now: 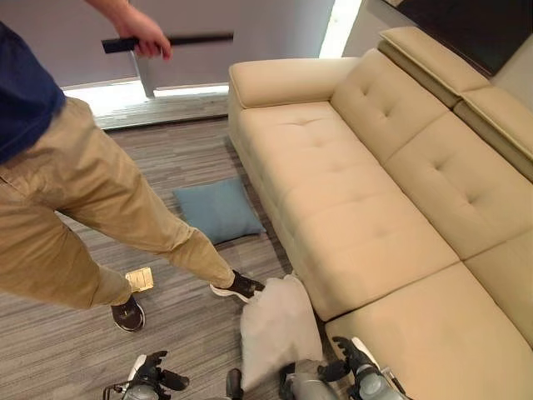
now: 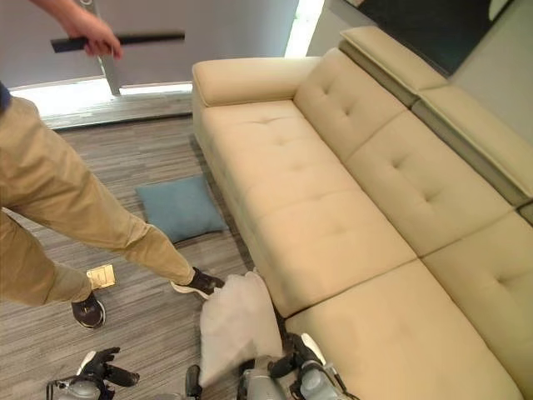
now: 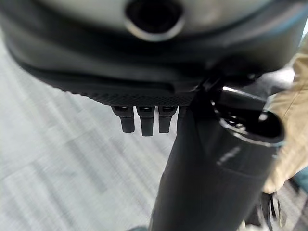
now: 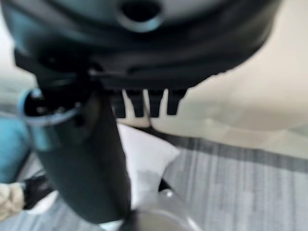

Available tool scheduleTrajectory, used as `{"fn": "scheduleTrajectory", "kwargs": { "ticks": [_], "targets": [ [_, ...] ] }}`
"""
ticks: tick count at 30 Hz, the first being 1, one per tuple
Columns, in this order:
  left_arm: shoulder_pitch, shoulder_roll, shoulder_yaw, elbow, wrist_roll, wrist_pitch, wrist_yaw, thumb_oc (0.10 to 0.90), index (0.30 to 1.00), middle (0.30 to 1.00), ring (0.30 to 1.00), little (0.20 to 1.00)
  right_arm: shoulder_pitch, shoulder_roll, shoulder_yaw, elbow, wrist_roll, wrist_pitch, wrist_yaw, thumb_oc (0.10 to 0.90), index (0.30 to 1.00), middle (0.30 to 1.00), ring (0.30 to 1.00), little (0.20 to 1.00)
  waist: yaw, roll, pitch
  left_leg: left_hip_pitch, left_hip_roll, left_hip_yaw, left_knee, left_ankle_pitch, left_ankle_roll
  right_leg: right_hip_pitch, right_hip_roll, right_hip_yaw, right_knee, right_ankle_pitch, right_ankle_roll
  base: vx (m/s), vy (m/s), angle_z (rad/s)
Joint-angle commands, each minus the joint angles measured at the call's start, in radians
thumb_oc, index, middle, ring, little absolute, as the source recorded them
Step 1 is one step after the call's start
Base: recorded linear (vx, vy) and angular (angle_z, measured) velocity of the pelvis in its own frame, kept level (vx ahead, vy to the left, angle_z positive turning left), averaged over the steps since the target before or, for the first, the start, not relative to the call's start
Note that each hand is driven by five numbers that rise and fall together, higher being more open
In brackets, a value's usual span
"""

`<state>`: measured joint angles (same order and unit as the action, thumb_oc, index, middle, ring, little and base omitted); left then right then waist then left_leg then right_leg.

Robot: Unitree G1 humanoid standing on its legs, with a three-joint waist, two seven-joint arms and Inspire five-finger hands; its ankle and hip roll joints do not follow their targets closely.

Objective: Pick up all the scattered cushions and arrange them neatly on the sofa.

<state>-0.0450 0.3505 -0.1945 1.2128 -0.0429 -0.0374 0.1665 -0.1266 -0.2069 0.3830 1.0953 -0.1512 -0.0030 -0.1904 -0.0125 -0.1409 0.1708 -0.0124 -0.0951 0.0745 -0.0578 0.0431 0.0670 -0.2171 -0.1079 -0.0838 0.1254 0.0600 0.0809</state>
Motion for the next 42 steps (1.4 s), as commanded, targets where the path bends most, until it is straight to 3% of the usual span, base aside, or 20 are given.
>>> {"fn": "scheduleTrajectory", "kwargs": {
  "ticks": [1,11,18,21,22,29,36,42],
  "targets": [
    [0.001,0.011,0.004,0.014,0.026,-0.016,0.01,0.8,0.9,0.9,0.9,0.9,-0.029,-0.06,-0.002,-0.005,-0.005,-0.007,-0.03,0.8,0.9,0.9,0.9,0.9,-0.001,0.0,-0.01,-0.074,0.042,0.021,0.067,-0.087,-0.043,0.056,0.012,-0.001,-0.045,-0.032,0.049,0.08,-0.026,0.02],
    [0.027,-0.005,0.003,0.021,0.048,-0.009,0.01,0.8,0.9,0.9,0.9,0.9,-0.009,-0.07,-0.003,-0.009,-0.018,-0.006,-0.027,0.8,0.9,0.9,0.9,0.9,-0.003,0.011,-0.042,-0.019,0.051,0.021,0.008,-0.084,-0.053,0.114,0.018,-0.008,-0.095,-0.036,0.046,0.05,-0.03,-0.02],
    [0.009,-0.003,-0.012,0.007,0.049,-0.01,0.01,0.8,0.9,0.9,0.9,0.9,-0.025,-0.077,0.013,-0.006,-0.032,-0.006,-0.026,0.8,0.9,0.9,0.9,0.9,-0.003,0.016,-0.033,-0.031,0.056,0.019,0.001,-0.076,-0.058,0.103,0.022,-0.002,-0.099,-0.035,0.044,-0.01,-0.042,-0.02],
    [-0.041,0.009,-0.037,-0.013,0.029,-0.017,0.019,0.8,0.9,0.9,0.9,0.9,-0.078,-0.087,0.045,-0.019,-0.04,-0.008,-0.034,0.8,0.9,0.9,0.9,0.9,0.005,0.018,0.024,-0.117,0.061,0.014,0.046,-0.069,-0.061,0.031,0.016,-0.001,-0.071,-0.032,0.037,-0.2,-0.072,0.04],
    [-0.084,0.016,-0.055,-0.027,-0.001,-0.025,0.028,0.8,0.9,0.9,0.9,0.9,-0.133,-0.1,0.065,-0.034,-0.036,-0.006,-0.044,0.8,0.9,0.9,0.9,0.9,0.014,0.021,0.07,-0.207,0.064,0.004,0.097,-0.06,-0.066,-0.046,0.008,-0.003,-0.041,-0.024,0.028,-0.34,-0.11,0.05],
    [-0.179,0.036,-0.087,-0.046,-0.088,-0.048,0.052,0.8,0.9,0.9,0.9,0.9,-0.304,-0.128,0.135,-0.074,-0.019,0.0,-0.083,0.8,0.9,0.9,0.9,0.9,0.03,0.033,0.142,-0.411,0.061,0.0,0.157,-0.022,-0.082,-0.239,0.008,-0.013,0.004,-0.005,0.009,-0.15,-0.11,0.1],
    [-0.29,0.048,-0.134,-0.097,-0.157,-0.075,0.08,0.8,0.9,0.9,0.9,0.9,-0.584,-0.193,0.219,-0.119,-0.016,0.005,-0.143,0.8,0.9,0.9,0.9,0.9,0.029,0.08,0.235,-0.649,0.078,0.016,0.173,0.043,-0.105,-0.515,0.012,-0.015,0.076,0.014,0.0,-0.13,-0.094,0.05],
    [-0.333,0.071,-0.145,-0.205,-0.218,-0.112,0.101,0.8,0.9,0.9,0.9,0.9,-0.746,-0.252,0.252,-0.111,-0.026,0.007,-0.186,0.8,0.9,0.9,0.9,0.9,0.03,0.121,0.279,-0.789,0.083,0.017,0.193,0.06,-0.111,-0.685,0.017,-0.002,0.139,0.015,0.001,-0.06,-0.066,0.02]
  ]
}}
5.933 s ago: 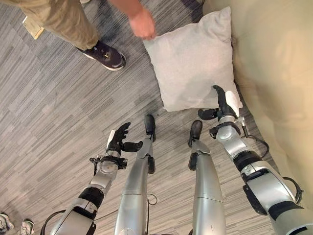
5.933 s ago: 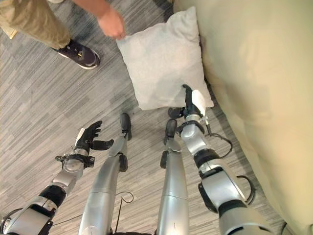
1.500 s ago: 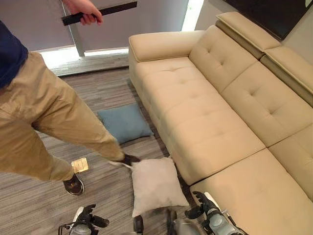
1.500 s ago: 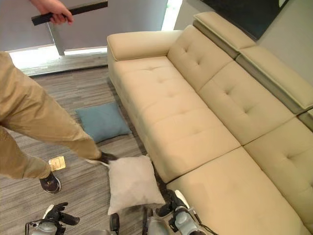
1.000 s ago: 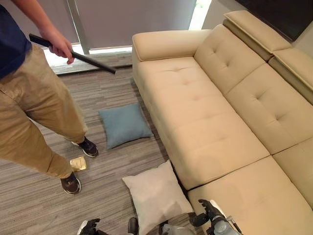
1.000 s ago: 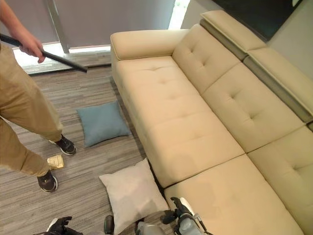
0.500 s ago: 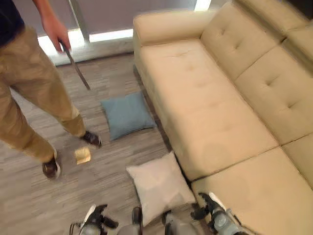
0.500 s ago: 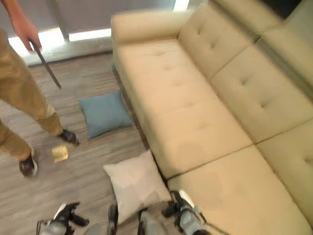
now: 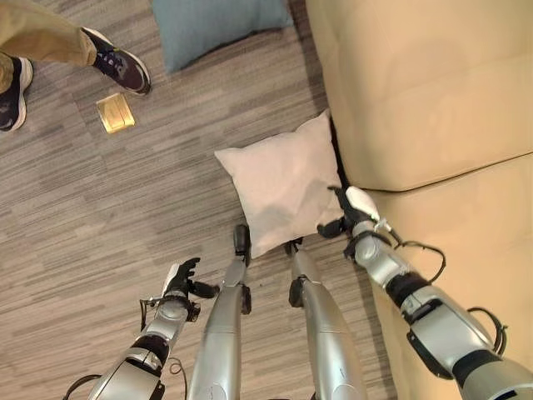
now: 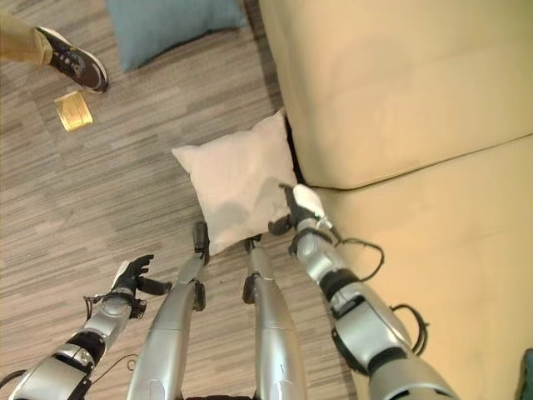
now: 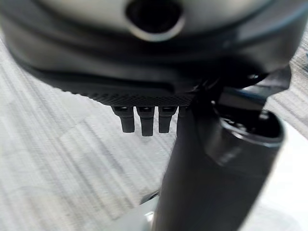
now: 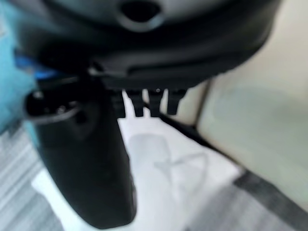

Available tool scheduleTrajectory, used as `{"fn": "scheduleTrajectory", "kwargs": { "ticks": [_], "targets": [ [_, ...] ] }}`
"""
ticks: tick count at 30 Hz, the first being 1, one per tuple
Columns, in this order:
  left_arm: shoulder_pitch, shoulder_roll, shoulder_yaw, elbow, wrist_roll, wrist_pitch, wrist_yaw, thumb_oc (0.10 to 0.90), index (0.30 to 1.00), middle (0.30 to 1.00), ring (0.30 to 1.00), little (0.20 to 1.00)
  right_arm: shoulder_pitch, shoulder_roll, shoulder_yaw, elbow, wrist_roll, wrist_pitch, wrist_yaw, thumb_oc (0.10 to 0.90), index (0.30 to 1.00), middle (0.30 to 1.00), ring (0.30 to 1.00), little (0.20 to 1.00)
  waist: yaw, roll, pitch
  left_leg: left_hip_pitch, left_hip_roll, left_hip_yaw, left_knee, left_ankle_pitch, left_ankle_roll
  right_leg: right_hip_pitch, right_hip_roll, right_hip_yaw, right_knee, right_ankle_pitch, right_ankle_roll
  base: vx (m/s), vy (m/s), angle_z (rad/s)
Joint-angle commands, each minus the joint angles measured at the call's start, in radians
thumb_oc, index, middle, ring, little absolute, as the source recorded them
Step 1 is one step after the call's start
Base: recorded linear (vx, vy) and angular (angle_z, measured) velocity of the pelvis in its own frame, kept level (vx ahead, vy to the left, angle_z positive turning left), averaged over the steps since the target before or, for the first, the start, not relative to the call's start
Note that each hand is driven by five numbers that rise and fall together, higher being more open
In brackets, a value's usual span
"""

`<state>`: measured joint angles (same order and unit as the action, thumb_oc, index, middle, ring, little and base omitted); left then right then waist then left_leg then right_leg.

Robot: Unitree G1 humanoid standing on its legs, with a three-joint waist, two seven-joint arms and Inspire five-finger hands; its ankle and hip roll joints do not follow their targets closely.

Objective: Pick up all the scattered cushions and arrange them neatly on the sofa.

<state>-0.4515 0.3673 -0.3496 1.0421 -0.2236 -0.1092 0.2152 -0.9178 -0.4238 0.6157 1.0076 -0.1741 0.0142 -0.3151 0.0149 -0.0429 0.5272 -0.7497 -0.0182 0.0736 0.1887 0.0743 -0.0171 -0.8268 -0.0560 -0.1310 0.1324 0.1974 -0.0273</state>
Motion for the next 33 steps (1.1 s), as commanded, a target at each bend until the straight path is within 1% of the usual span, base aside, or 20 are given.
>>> {"fn": "scheduleTrajectory", "kwargs": {
  "ticks": [1,2,3,6,9,10,11,12,13,15,17,18,19,23,25,26,27,28,33],
  "targets": [
    [0.069,0.065,0.014,-0.077,-0.056,-0.044,0.053,0.8,0.9,0.9,0.9,0.9,0.013,-0.043,0.02,-0.026,-0.01,-0.003,-0.076,0.8,0.9,0.9,0.9,0.9,0.001,0.032,-0.075,-0.11,0.012,0.018,-0.03,0.027,-0.028,-0.129,-0.037,0.053,0.15,-0.122,0.11,-0.03,-0.07,0.0],
    [0.07,0.065,0.014,-0.077,-0.056,-0.044,0.053,0.8,0.9,0.9,0.9,0.9,0.013,-0.043,0.02,-0.026,-0.01,-0.003,-0.076,0.8,0.9,0.9,0.9,0.9,0.001,0.031,-0.076,-0.112,0.012,0.018,-0.029,0.027,-0.028,-0.131,-0.037,0.054,0.151,-0.122,0.11,0.03,-0.068,0.0],
    [0.061,0.073,0.021,-0.106,-0.084,-0.051,0.064,0.8,0.9,0.9,0.9,0.9,-0.029,-0.061,0.021,-0.02,-0.009,0.0,-0.092,0.8,0.9,0.9,0.9,0.9,0.0,0.04,-0.075,-0.169,0.018,0.011,0.016,-0.009,-0.031,-0.185,-0.032,0.064,0.192,-0.153,0.115,0.03,-0.065,0.02],
    [0.04,0.087,0.027,-0.15,-0.12,-0.064,0.081,0.8,0.9,0.9,0.9,0.9,-0.079,-0.088,0.013,0.005,0.014,0.005,-0.109,0.8,0.9,0.9,0.9,0.9,-0.002,0.044,-0.066,-0.28,0.03,-0.001,0.116,-0.033,-0.021,-0.275,-0.031,0.071,0.263,-0.163,0.111,-0.01,-0.062,0.03],
    [0.007,0.104,0.022,-0.187,-0.15,-0.075,0.085,0.8,0.9,0.9,0.9,0.9,-0.122,-0.107,0.02,0.044,0.042,0.008,-0.113,0.8,0.9,0.9,0.9,0.9,-0.002,0.042,-0.066,-0.381,0.048,-0.014,0.223,-0.064,-0.01,-0.356,-0.031,0.059,0.342,-0.187,0.107,0.01,-0.061,-0.01],
    [-0.003,0.112,0.019,-0.205,-0.159,-0.08,0.089,0.8,0.9,0.9,0.9,0.9,-0.132,-0.109,0.026,0.05,0.048,0.011,-0.112,0.8,0.9,0.9,0.9,0.9,0.0,0.041,-0.064,-0.402,0.052,-0.021,0.249,-0.07,-0.007,-0.378,-0.029,0.059,0.373,-0.193,0.105,0.02,-0.054,0.0],
    [-0.004,0.112,0.02,-0.205,-0.159,-0.08,0.089,0.8,0.9,0.9,0.9,0.9,-0.132,-0.109,0.026,0.05,0.048,0.011,-0.112,0.8,0.9,0.9,0.9,0.9,0.0,0.041,-0.065,-0.406,0.052,-0.021,0.252,-0.071,-0.007,-0.381,-0.029,0.059,0.375,-0.194,0.105,0.02,-0.091,0.04],
    [-0.028,0.127,0.018,-0.236,-0.175,-0.085,0.088,0.8,0.9,0.9,0.9,0.9,-0.146,-0.121,0.035,0.064,0.049,0.016,-0.111,0.8,0.9,0.9,0.9,0.9,0.0,0.037,-0.066,-0.458,0.052,-0.025,0.315,-0.092,-0.006,-0.426,-0.029,0.052,0.424,-0.211,0.102,0.02,-0.066,0.06],
    [-0.028,0.128,0.018,-0.236,-0.175,-0.084,0.088,0.8,0.9,0.9,0.9,0.9,-0.146,-0.121,0.035,0.064,0.05,0.016,-0.111,0.8,0.9,0.9,0.9,0.9,0.0,0.038,-0.068,-0.462,0.052,-0.025,0.318,-0.093,-0.006,-0.429,-0.029,0.052,0.427,-0.212,0.102,0.03,-0.089,0.08],
    [-0.051,0.148,0.011,-0.288,-0.195,-0.093,0.091,0.8,0.9,0.9,0.9,0.9,-0.152,-0.14,0.034,0.089,0.061,0.022,-0.108,0.8,0.9,0.9,0.9,0.9,0.002,0.042,-0.068,-0.516,0.05,-0.033,0.387,-0.114,-0.004,-0.48,-0.029,0.048,0.493,-0.234,0.096,0.04,-0.079,0.08],
    [-0.057,0.153,0.007,-0.303,-0.198,-0.093,0.09,0.8,0.9,0.9,0.9,0.9,-0.155,-0.148,0.032,0.095,0.067,0.023,-0.108,0.8,0.9,0.9,0.9,0.9,0.004,0.044,-0.071,-0.53,0.05,-0.035,0.396,-0.117,-0.006,-0.497,-0.033,0.046,0.512,-0.243,0.094,0.04,-0.07,0.03],
    [-0.063,0.166,-0.004,-0.337,-0.199,-0.097,0.089,0.8,0.9,0.9,0.9,0.9,-0.157,-0.165,0.02,0.125,0.084,0.025,-0.107,0.8,0.9,0.9,0.9,0.9,0.005,0.047,-0.076,-0.562,0.047,-0.04,0.423,-0.122,-0.007,-0.531,-0.035,0.044,0.543,-0.256,0.09,0.05,-0.072,-0.01],
    [-0.068,0.174,-0.011,-0.355,-0.196,-0.099,0.089,0.8,0.9,0.9,0.9,0.9,-0.165,-0.174,0.015,0.142,0.098,0.026,-0.107,0.8,0.9,0.9,0.9,0.9,0.008,0.05,-0.076,-0.574,0.047,-0.042,0.432,-0.124,-0.008,-0.546,-0.035,0.046,0.557,-0.262,0.089,0.05,-0.072,0.0],
    [-0.058,0.189,-0.022,-0.402,-0.186,-0.102,0.09,0.8,0.9,0.9,0.9,0.9,-0.183,-0.195,0.004,0.186,0.124,0.026,-0.102,0.8,0.9,0.9,0.9,0.9,0.02,0.054,-0.075,-0.609,0.044,-0.045,0.457,-0.132,-0.007,-0.583,-0.035,0.047,0.59,-0.274,0.09,0.04,-0.024,0.04],
    [-0.049,0.198,-0.022,-0.425,-0.191,-0.107,0.089,0.8,0.9,0.9,0.9,0.9,-0.204,-0.217,0.007,0.211,0.132,0.027,-0.097,0.8,0.9,0.9,0.9,0.9,0.029,0.056,-0.075,-0.629,0.046,-0.044,0.465,-0.135,-0.008,-0.605,-0.039,0.045,0.6,-0.281,0.092,0.06,-0.051,-0.02],
    [-0.046,0.206,-0.024,-0.437,-0.202,-0.11,0.089,0.8,0.9,0.9,0.9,0.9,-0.222,-0.243,0.003,0.233,0.145,0.029,-0.098,0.8,0.9,0.9,0.9,0.9,0.032,0.059,-0.074,-0.649,0.046,-0.043,0.473,-0.134,-0.011,-0.628,-0.043,0.045,0.616,-0.286,0.093,0.06,-0.053,-0.01],
    [-0.047,0.206,-0.024,-0.437,-0.202,-0.11,0.089,0.8,0.9,0.9,0.9,0.9,-0.223,-0.243,0.003,0.234,0.145,0.029,-0.098,0.8,0.9,0.9,0.9,0.9,0.032,0.059,-0.075,-0.652,0.046,-0.043,0.474,-0.135,-0.011,-0.63,-0.044,0.045,0.617,-0.287,0.093,0.08,-0.067,0.05],
    [-0.041,0.213,-0.023,-0.453,-0.206,-0.114,0.095,0.8,0.9,0.9,0.9,0.9,-0.248,-0.269,0.001,0.259,0.16,0.03,-0.098,0.8,0.9,0.9,0.9,0.9,0.033,0.062,-0.07,-0.664,0.044,-0.044,0.474,-0.134,-0.013,-0.648,-0.049,0.045,0.626,-0.293,0.092,0.06,-0.016,0.09],
    [-0.026,0.218,-0.031,-0.491,-0.2,-0.117,0.101,0.8,0.9,0.9,0.9,0.9,-0.287,-0.292,0.015,0.28,0.182,0.027,-0.1,0.8,0.9,0.9,0.9,0.9,0.039,0.065,-0.066,-0.669,0.042,-0.042,0.45,-0.132,-0.015,-0.664,-0.047,0.048,0.619,-0.3,0.093,0.06,0.005,0.04]
  ]
}}
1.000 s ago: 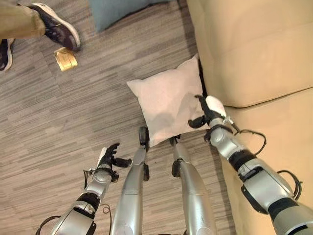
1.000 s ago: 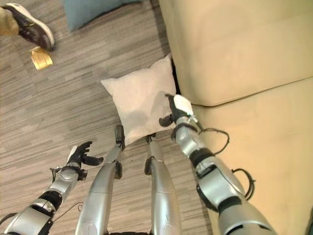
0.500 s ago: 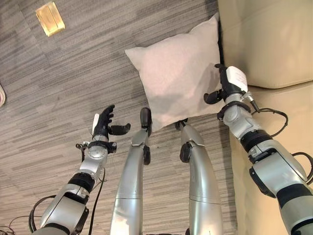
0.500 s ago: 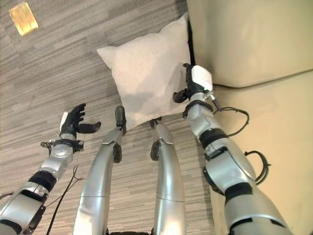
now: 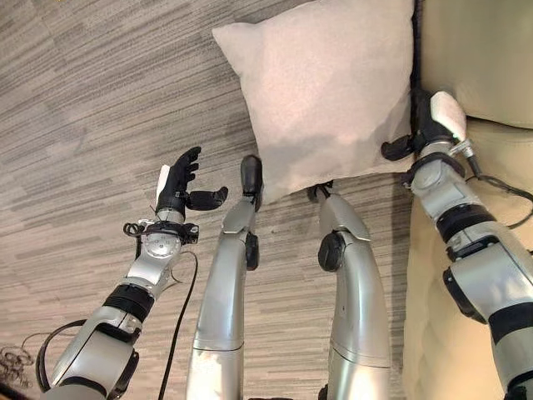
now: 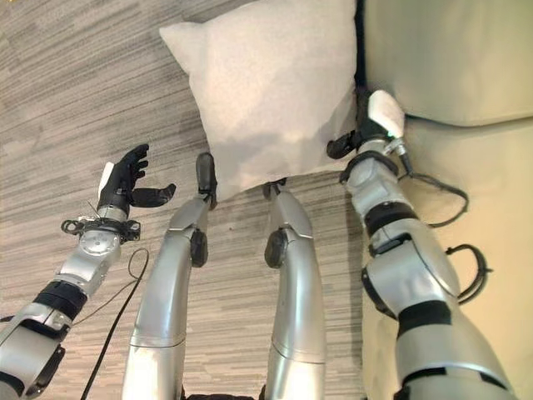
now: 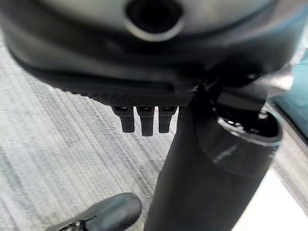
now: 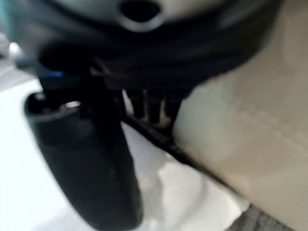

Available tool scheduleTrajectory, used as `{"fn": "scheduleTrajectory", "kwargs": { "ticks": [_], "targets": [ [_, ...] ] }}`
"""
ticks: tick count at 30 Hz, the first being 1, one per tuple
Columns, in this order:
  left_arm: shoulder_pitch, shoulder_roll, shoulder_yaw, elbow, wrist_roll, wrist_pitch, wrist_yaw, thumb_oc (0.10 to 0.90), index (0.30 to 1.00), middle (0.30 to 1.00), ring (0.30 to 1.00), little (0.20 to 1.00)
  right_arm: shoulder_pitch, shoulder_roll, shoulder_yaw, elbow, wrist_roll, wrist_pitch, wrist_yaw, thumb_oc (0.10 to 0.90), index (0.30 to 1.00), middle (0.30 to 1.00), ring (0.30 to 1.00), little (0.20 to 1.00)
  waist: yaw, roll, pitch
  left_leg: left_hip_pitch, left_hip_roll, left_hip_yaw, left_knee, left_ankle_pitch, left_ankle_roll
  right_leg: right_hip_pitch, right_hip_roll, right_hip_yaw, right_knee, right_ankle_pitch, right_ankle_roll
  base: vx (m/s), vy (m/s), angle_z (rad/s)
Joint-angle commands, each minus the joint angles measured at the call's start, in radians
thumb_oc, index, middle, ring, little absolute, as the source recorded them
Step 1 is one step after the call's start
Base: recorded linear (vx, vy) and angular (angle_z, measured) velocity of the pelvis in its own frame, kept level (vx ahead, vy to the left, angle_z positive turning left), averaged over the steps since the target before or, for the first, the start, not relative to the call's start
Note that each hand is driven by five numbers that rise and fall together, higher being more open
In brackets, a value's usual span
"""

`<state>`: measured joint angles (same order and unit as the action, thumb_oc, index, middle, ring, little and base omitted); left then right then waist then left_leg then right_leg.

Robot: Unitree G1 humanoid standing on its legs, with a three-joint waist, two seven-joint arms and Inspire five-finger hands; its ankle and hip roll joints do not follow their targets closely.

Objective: Pick up all the scattered cushions and arrange them neatly on the sofa.

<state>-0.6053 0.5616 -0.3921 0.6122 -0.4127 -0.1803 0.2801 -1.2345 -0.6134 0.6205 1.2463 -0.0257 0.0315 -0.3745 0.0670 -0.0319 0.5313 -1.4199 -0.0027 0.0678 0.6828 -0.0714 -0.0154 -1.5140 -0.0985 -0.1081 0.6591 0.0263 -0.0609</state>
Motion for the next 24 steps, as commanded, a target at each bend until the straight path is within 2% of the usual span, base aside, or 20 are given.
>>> {"fn": "scheduleTrajectory", "kwargs": {
  "ticks": [1,6,10,11,12,13,14,19,24],
  "targets": [
    [0.128,0.023,0.011,-0.064,-0.009,-0.045,0.035,0.8,0.9,0.9,0.9,0.9,0.026,-0.103,0.011,0.04,0.037,0.009,-0.041,0.8,0.9,0.9,0.9,0.9,-0.012,0.056,-0.069,0.002,0.026,-0.036,-0.05,0.015,-0.016,0.021,-0.004,0.026,0.089,-0.131,0.128,0.03,0.009,0.01],
    [0.116,0.022,0.006,-0.072,-0.019,-0.047,0.038,0.8,0.9,0.9,0.9,0.9,-0.01,-0.081,0.025,0.032,0.063,0.005,-0.038,0.8,0.9,0.9,0.9,0.9,-0.007,0.059,-0.058,0.001,0.02,-0.048,-0.076,0.021,-0.014,0.014,-0.003,0.024,0.084,-0.136,0.129,0.05,-0.01,0.02],
    [0.095,0.013,0.003,-0.056,-0.025,-0.045,0.044,0.8,0.9,0.9,0.9,0.9,-0.019,-0.027,0.013,0.022,0.101,-0.001,-0.039,0.8,0.9,0.9,0.9,0.9,-0.002,0.062,-0.051,0.01,0.017,-0.052,-0.093,0.026,-0.013,0.019,-0.002,0.022,0.079,-0.136,0.13,0.02,-0.005,0.03],
    [0.074,0.003,-0.005,-0.041,-0.025,-0.045,0.047,0.8,0.9,0.9,0.9,0.9,-0.023,0.023,0.011,0.015,0.124,-0.003,-0.036,0.8,0.9,0.9,0.9,0.9,0.003,0.065,-0.048,0.022,0.016,-0.052,-0.107,0.029,-0.012,0.027,-0.002,0.02,0.073,-0.138,0.13,0.0,0.0,0.0],
    [0.064,-0.001,-0.009,-0.037,-0.024,-0.045,0.047,0.8,0.9,0.9,0.9,0.9,-0.024,0.05,0.008,0.013,0.126,-0.003,-0.033,0.657,0.686,0.686,0.686,0.686,0.004,0.066,-0.044,0.028,0.015,-0.054,-0.111,0.031,-0.012,0.032,-0.001,0.019,0.072,-0.139,0.131,0.0,0.0,0.0],
    [0.054,-0.006,-0.013,-0.029,-0.022,-0.045,0.05,0.8,0.9,0.9,0.9,0.9,-0.026,0.077,0.011,0.009,0.127,-0.002,-0.027,0.414,0.321,0.321,0.321,0.321,0.008,0.068,-0.043,0.035,0.014,-0.055,-0.122,0.032,-0.011,0.037,-0.001,0.018,0.07,-0.139,0.132,0.0,0.0,0.0],
    [0.046,-0.012,-0.015,-0.021,-0.022,-0.045,0.05,0.8,0.9,0.9,0.9,0.9,-0.025,0.097,0.011,0.004,0.131,-0.004,-0.027,0.4,0.3,0.3,0.3,0.3,0.008,0.069,-0.041,0.041,0.015,-0.055,-0.13,0.034,-0.011,0.041,-0.001,0.018,0.066,-0.14,0.132,0.0,0.0,0.0],
    [0.02,-0.027,-0.018,0.007,-0.012,-0.046,0.068,0.8,0.9,0.9,0.9,0.9,-0.042,0.165,-0.021,-0.005,0.171,-0.011,-0.038,0.4,0.3,0.3,0.3,0.3,0.015,0.077,-0.029,0.082,0.012,-0.062,-0.18,0.043,-0.011,0.077,-0.001,0.017,0.036,-0.137,0.135,0.0,0.03,0.04],
    [0.042,-0.028,-0.013,-0.004,0.001,-0.051,0.077,0.8,0.9,0.9,0.9,0.9,-0.04,0.162,-0.065,0.023,0.202,-0.012,-0.048,0.4,0.3,0.3,0.3,0.3,0.023,0.077,-0.015,0.12,0.011,-0.073,-0.228,0.057,-0.011,0.11,0.003,0.015,0.006,-0.13,0.14,0.0,0.042,0.06]
  ]
}}
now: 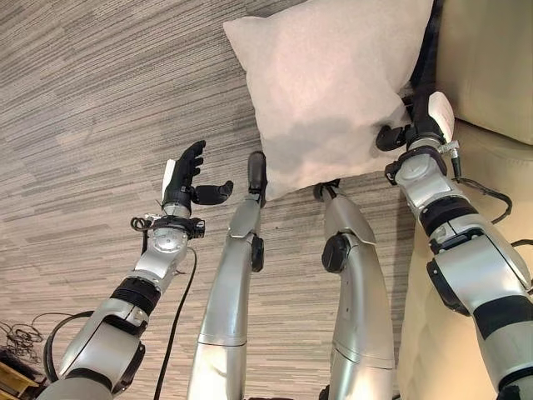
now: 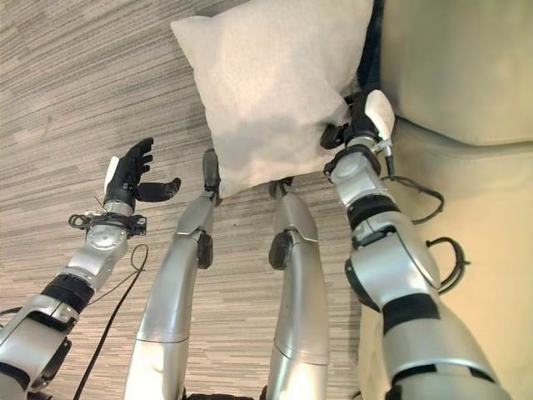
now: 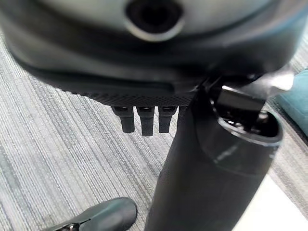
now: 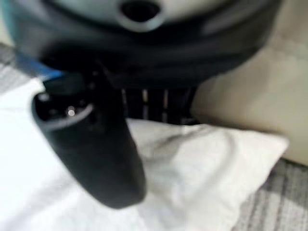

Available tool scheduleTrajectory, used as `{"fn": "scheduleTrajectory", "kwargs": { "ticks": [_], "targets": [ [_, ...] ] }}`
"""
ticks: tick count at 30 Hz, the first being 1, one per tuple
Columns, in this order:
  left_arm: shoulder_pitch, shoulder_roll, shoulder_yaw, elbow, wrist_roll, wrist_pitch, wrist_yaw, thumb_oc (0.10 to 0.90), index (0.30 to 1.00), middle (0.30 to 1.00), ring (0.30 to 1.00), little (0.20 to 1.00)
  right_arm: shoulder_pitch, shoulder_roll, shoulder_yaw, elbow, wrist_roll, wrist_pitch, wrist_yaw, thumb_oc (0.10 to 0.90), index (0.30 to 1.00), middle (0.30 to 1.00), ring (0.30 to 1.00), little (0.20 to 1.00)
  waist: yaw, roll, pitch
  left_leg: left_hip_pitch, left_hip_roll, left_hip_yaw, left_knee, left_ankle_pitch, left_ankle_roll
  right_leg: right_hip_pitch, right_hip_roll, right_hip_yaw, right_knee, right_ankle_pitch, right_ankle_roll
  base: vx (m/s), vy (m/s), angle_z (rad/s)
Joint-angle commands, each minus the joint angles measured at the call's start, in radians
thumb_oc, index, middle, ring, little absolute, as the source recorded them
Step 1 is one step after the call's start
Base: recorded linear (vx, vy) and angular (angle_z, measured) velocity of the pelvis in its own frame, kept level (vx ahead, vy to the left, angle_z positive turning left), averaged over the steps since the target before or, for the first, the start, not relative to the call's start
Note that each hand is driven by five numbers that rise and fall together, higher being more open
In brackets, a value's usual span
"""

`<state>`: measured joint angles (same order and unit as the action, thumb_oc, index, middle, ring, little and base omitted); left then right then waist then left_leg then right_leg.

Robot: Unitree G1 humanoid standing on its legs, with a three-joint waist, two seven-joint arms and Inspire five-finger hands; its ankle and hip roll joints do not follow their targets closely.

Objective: Pick up all the scattered cushions and arrange them neatly on the sofa.

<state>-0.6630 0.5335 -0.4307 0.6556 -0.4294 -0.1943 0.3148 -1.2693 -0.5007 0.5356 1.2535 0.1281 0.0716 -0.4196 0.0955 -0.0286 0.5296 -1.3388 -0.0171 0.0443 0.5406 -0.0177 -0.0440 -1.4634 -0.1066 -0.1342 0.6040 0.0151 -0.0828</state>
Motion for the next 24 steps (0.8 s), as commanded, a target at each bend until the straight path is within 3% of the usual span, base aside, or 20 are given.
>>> {"fn": "scheduleTrajectory", "kwargs": {
  "ticks": [1,11,18,19,21,22,23,24],
  "targets": [
    [0.105,-0.001,0.027,-0.049,0.021,-0.037,0.044,0.8,0.9,0.9,0.9,0.9,0.002,0.045,0.009,0.015,0.058,-0.056,-0.007,0.4,0.3,0.3,0.3,0.3,-0.006,0.072,-0.011,0.051,0.026,-0.051,-0.097,0.006,0.017,0.073,0.01,0.042,0.053,-0.12,0.162,-0.02,0.05,0.07],
    [0.135,-0.013,0.063,-0.039,0.045,-0.026,0.056,0.8,0.9,0.9,0.9,0.9,0.12,0.019,-0.055,-0.075,0.096,-0.081,-0.039,0.4,0.3,0.3,0.3,0.3,-0.026,0.037,-0.011,0.147,0.02,-0.058,-0.174,0.026,0.012,0.176,0.019,0.026,-0.006,-0.107,0.16,-0.02,0.007,0.01],
    [0.184,-0.041,0.102,-0.047,0.081,-0.009,0.045,0.8,0.9,0.9,0.9,0.9,0.28,0.044,-0.091,-0.331,0.006,-0.101,-0.065,0.4,0.3,0.3,0.3,0.3,-0.041,0.002,-0.03,0.348,0.011,-0.053,-0.327,0.063,-0.011,0.36,0.023,0.005,-0.139,-0.065,0.175,-0.05,0.008,-0.03],
    [0.208,-0.046,0.117,-0.056,0.098,-0.006,0.04,0.8,0.9,0.9,0.9,0.9,0.321,0.052,-0.114,-0.396,-0.019,-0.111,-0.071,0.4,0.3,0.3,0.3,0.3,-0.045,-0.01,-0.039,0.386,0.011,-0.045,-0.361,0.098,-0.01,0.395,0.021,-0.006,-0.189,-0.019,0.171,-0.01,0.01,-0.04],
    [0.224,-0.048,0.121,-0.06,0.108,-0.002,0.036,0.8,0.9,0.9,0.9,0.9,0.351,0.052,-0.124,-0.436,-0.038,-0.114,-0.073,0.4,0.3,0.3,0.3,0.3,-0.048,-0.016,-0.053,0.43,0.013,-0.05,-0.378,0.075,-0.016,0.436,0.025,0.0,-0.206,-0.042,0.18,-0.01,0.013,-0.06],
    [0.258,-0.048,0.133,-0.073,0.151,0.01,0.029,0.8,0.9,0.9,0.9,0.9,0.428,0.05,-0.141,-0.537,-0.093,-0.119,-0.075,0.4,0.3,0.3,0.3,0.3,-0.059,-0.031,-0.072,0.477,0.014,-0.042,-0.403,0.103,-0.015,0.487,0.024,-0.011,-0.253,-0.005,0.172,-0.08,0.022,-0.04],
    [0.26,-0.048,0.133,-0.074,0.151,0.01,0.03,0.8,0.9,0.9,0.9,0.9,0.431,0.05,-0.142,-0.54,-0.094,-0.117,-0.075,0.4,0.3,0.3,0.3,0.3,-0.058,-0.031,-0.07,0.481,0.015,-0.042,-0.405,0.104,-0.015,0.492,0.024,-0.012,-0.255,-0.004,0.172,-0.09,0.046,-0.05],
    [0.295,-0.054,0.14,-0.082,0.19,0.018,0.024,0.8,0.9,0.9,0.9,0.9,0.527,0.05,-0.169,-0.648,-0.152,-0.129,-0.075,0.4,0.3,0.3,0.3,0.3,-0.071,-0.044,-0.096,0.557,0.015,-0.036,-0.433,0.103,-0.018,0.569,0.023,-0.014,-0.288,0.005,0.176,-0.01,0.029,-0.03]
  ]
}}
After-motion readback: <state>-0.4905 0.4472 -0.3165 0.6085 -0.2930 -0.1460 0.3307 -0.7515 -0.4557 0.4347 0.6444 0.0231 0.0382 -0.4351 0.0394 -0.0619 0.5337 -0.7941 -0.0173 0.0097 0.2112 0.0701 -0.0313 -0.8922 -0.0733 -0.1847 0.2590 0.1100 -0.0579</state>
